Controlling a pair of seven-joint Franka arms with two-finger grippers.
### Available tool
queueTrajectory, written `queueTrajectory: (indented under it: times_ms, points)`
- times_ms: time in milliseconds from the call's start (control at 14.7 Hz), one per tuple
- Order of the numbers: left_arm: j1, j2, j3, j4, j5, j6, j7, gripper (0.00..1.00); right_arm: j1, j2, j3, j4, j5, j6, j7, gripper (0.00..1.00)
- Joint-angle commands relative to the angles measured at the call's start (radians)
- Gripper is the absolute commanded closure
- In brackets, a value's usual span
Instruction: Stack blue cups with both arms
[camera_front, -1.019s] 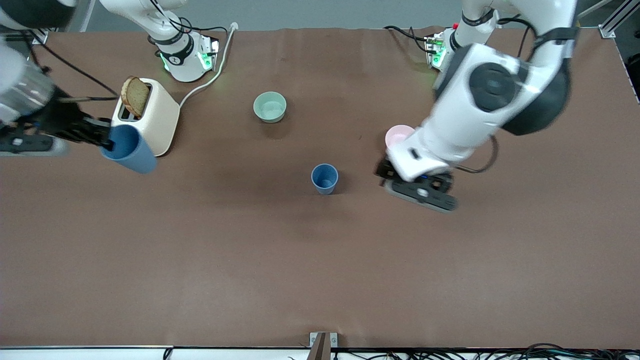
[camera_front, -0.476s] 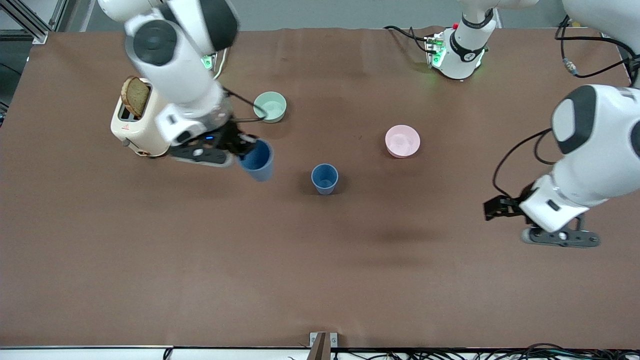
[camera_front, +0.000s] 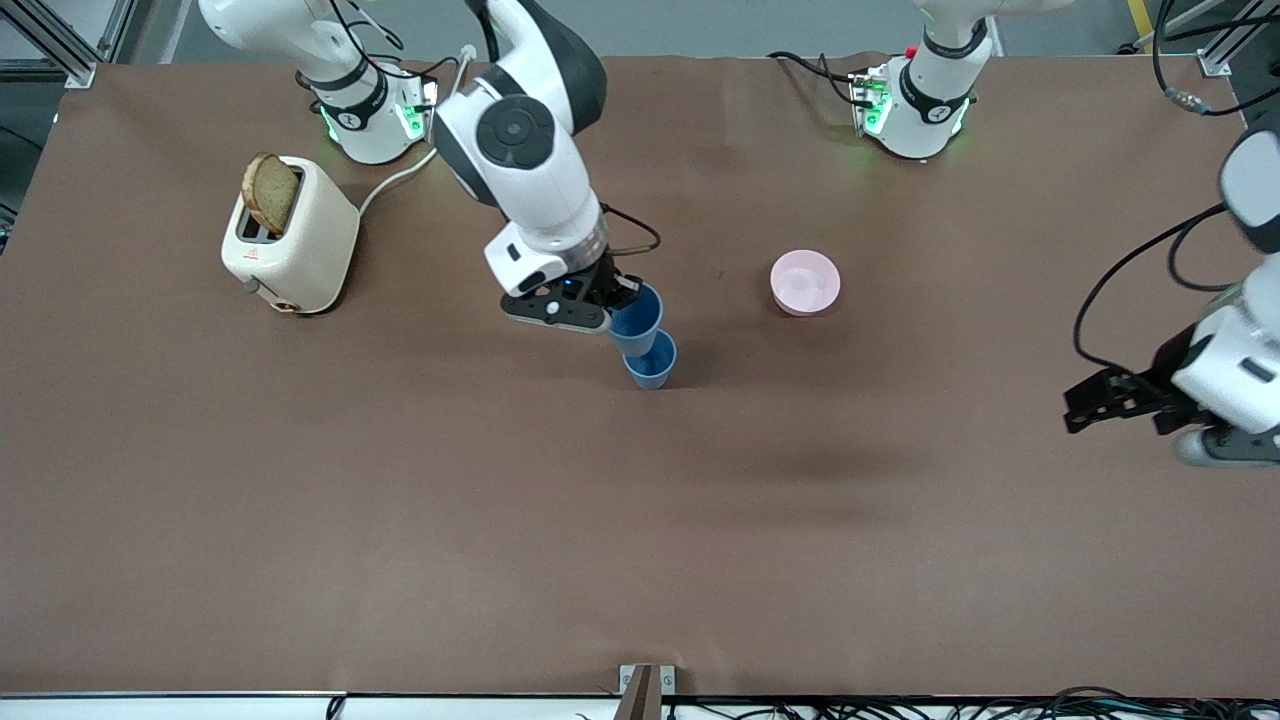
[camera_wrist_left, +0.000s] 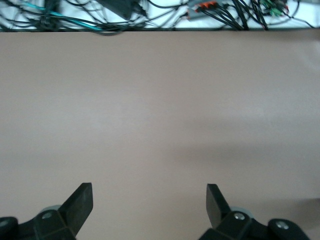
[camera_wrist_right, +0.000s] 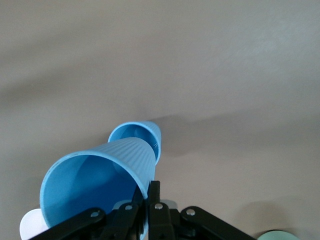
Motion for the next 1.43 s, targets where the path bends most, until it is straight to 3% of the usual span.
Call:
queueTrajectory:
  times_ms: [0,204,476,748,1155,1359]
  points:
    - [0.038,-0.087,0.000,-0.015,-0.035,-0.058,-0.003,0.00,0.037,0.022,-0.014,0.006,0.014,0.012,0.039,1.00]
    - [0.044,-0.112,0.010,-0.015,-0.027,-0.119,0.000,0.00,0.038,0.041,-0.014,0.004,0.014,0.038,0.041,1.00]
    - [-0.066,-0.130,0.165,-0.017,-0.038,-0.159,0.001,0.00,0.032,0.065,-0.014,0.004,0.013,0.054,0.038,1.00]
    - [-0.066,-0.146,0.116,-0.024,-0.035,-0.167,-0.006,0.00,0.035,0.094,-0.014,0.003,0.011,0.083,0.038,0.99]
    - [-0.072,-0.165,0.110,-0.059,-0.038,-0.166,-0.017,0.00,0.031,0.131,-0.014,0.003,0.005,0.104,0.033,0.95]
    - [-0.072,-0.204,0.104,-0.116,-0.039,-0.172,-0.019,0.00,0.031,0.145,-0.015,0.003,0.005,0.115,0.033,0.87]
